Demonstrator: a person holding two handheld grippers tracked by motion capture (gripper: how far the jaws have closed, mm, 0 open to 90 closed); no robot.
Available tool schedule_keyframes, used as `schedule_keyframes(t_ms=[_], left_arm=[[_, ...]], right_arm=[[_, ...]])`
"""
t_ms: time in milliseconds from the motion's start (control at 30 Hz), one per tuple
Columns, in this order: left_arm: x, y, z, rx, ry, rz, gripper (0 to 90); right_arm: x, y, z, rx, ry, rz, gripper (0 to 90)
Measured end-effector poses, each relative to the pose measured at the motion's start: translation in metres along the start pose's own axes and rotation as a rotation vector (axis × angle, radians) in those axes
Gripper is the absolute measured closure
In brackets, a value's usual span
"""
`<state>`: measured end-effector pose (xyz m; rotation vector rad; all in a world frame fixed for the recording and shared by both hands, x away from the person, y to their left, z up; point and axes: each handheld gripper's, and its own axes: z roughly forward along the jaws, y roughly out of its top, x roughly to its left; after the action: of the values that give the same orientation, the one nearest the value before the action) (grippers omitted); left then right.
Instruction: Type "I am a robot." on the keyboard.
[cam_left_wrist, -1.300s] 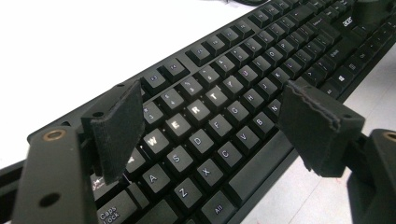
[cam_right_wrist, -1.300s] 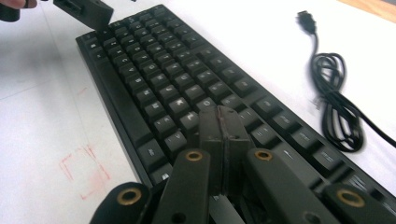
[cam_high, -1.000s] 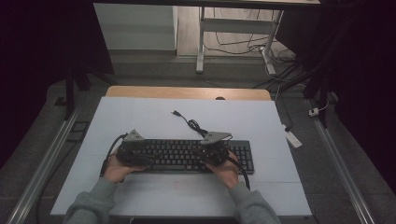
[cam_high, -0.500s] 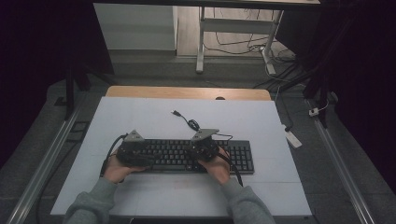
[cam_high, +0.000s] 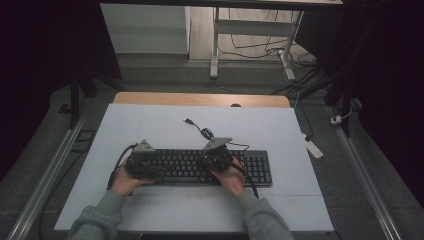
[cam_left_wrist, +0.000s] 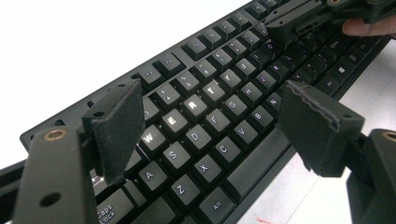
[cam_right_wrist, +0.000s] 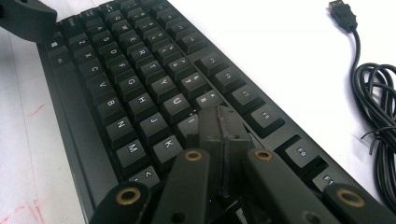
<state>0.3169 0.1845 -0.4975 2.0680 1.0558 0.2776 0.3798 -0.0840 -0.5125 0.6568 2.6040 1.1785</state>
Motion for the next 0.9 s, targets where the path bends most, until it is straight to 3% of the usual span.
schedule_keyframes(t_ms=[300,533,900], left_arm=[[0.000,0.000,0.000,0.003,0.000,0.003,23.1],[0.000,0.000,-0.001,-0.004,0.001,0.005,23.1],[0.001,0.000,-0.002,-0.009,0.005,0.000,23.1]], right_arm=[[0.002,-0.002,0.005,0.019,-0.011,-0.006,89.4],[0.000,0.001,-0.012,-0.058,-0.019,0.002,89.3],[-0.005,-0.007,-0.042,-0.102,-0.042,0.032,66.2]])
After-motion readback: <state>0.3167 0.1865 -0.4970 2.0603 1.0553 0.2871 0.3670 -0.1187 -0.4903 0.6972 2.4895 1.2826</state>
